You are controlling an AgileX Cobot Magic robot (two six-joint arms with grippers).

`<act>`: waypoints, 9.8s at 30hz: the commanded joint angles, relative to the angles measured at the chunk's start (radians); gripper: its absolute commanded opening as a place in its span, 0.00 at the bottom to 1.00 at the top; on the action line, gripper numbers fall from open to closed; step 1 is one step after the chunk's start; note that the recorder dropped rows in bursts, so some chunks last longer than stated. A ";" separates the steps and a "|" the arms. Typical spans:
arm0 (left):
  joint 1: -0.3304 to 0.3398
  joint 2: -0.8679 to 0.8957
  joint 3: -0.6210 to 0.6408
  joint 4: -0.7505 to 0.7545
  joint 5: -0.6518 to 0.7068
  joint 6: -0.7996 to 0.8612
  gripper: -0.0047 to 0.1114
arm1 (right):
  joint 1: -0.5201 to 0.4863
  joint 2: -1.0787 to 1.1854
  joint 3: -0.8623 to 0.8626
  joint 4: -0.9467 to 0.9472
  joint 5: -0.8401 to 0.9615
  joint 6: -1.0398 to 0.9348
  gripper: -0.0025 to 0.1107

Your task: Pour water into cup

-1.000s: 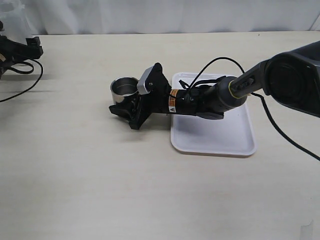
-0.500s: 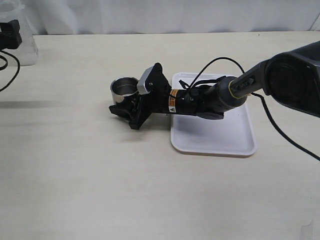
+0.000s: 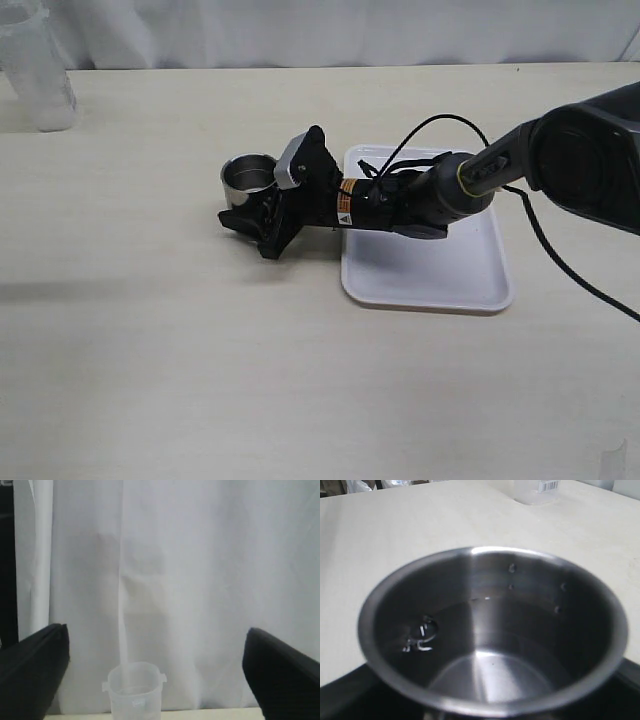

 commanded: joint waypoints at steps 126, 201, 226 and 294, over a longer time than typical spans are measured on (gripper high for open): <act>-0.015 -1.314 0.567 -0.211 0.927 0.209 0.79 | 0.000 0.008 0.003 0.009 0.037 0.007 0.06; -0.107 -1.314 0.567 -0.185 1.079 0.183 0.04 | 0.000 0.008 0.003 0.009 0.037 0.007 0.06; -0.107 -1.314 0.567 -0.185 1.079 0.183 0.04 | -0.002 0.008 0.003 0.125 0.014 0.004 0.06; -0.107 -1.314 0.567 -0.185 1.079 0.183 0.04 | -0.397 -0.112 0.322 0.109 -0.173 -0.186 0.61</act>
